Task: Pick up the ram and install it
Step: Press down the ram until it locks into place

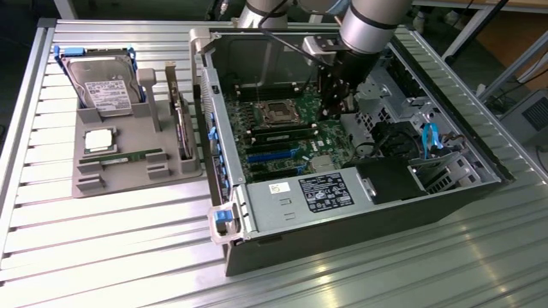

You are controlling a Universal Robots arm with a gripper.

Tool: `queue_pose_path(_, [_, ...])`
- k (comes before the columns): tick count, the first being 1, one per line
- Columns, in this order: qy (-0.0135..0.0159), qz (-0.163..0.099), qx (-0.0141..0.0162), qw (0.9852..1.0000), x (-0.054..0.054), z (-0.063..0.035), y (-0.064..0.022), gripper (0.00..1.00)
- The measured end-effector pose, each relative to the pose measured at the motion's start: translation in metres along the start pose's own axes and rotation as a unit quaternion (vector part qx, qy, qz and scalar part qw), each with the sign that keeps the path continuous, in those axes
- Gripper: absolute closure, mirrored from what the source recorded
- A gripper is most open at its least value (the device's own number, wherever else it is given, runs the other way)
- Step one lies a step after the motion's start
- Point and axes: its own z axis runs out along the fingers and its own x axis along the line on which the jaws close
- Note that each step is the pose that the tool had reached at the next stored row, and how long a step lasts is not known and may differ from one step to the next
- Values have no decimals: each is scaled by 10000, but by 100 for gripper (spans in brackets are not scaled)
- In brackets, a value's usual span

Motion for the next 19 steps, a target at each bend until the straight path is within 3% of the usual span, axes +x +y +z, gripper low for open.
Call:
queue_pose_path(8, [0, 0, 0, 10000, -2, -283, -149, 90])
queue_pose_path(17, [0, 0, 0, 10000, -3, -621, -236, 90])
queue_pose_path(19, [0, 0, 0, 10000, -3, -654, -253, 90])
